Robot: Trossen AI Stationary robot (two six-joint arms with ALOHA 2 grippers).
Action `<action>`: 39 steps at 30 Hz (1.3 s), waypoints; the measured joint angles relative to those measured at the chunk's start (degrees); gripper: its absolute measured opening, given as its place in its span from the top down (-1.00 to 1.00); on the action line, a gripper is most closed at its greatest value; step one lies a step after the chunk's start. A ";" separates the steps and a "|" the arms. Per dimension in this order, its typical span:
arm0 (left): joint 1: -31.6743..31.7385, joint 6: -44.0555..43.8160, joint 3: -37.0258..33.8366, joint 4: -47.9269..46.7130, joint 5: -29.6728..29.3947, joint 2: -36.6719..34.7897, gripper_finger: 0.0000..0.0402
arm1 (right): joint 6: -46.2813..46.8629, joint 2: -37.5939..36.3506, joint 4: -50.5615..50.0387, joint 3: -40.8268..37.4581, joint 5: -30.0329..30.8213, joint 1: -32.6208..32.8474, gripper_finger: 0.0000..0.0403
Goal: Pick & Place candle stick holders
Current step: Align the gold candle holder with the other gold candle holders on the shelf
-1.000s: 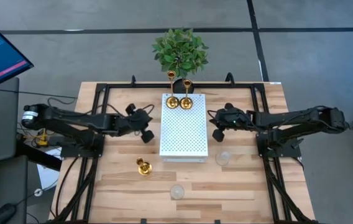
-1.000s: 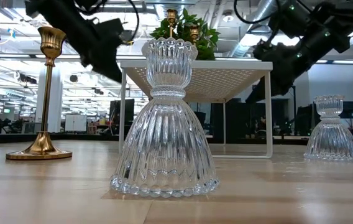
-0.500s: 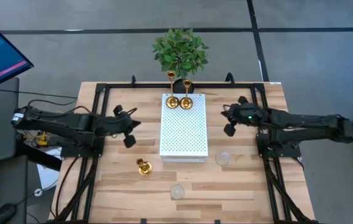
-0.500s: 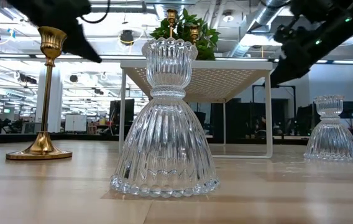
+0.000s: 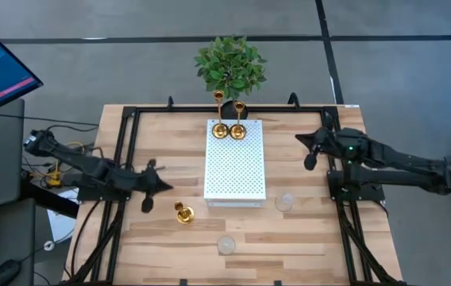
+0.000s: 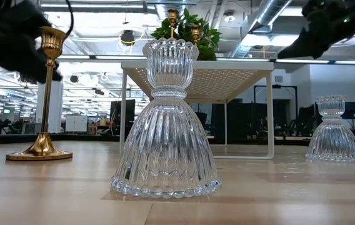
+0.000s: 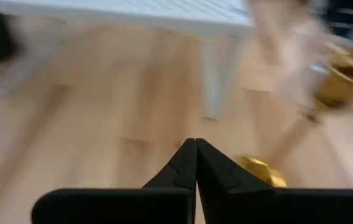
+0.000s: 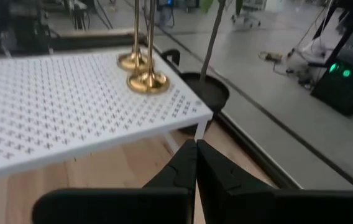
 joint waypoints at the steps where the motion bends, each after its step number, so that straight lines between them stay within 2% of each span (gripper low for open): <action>1: -0.91 0.03 -1.40 2.01 1.95 0.16 0.99 | 0.00 -0.71 0.00 0.00 -0.04 0.00 1.00; 5: -3.62 0.31 -7.12 11.51 6.94 2.53 0.98 | -0.02 -2.26 -0.40 0.00 -0.07 0.02 1.00; 10: -4.19 0.67 -12.32 23.37 7.13 6.42 0.97 | -0.02 -2.73 -0.82 0.00 -0.04 0.00 1.00; 20: -4.17 3.13 -12.53 27.52 7.80 14.46 0.96 | 1.49 -2.71 -0.83 0.00 -0.04 0.07 1.00; 24: -4.15 2.73 -12.51 34.95 7.83 18.45 0.94 | 2.77 -2.68 -0.85 0.00 -0.11 0.11 1.00; 39: -4.17 2.41 -12.53 50.72 11.65 33.94 0.47 | 4.33 -2.68 -2.25 -0.02 -0.24 0.15 1.00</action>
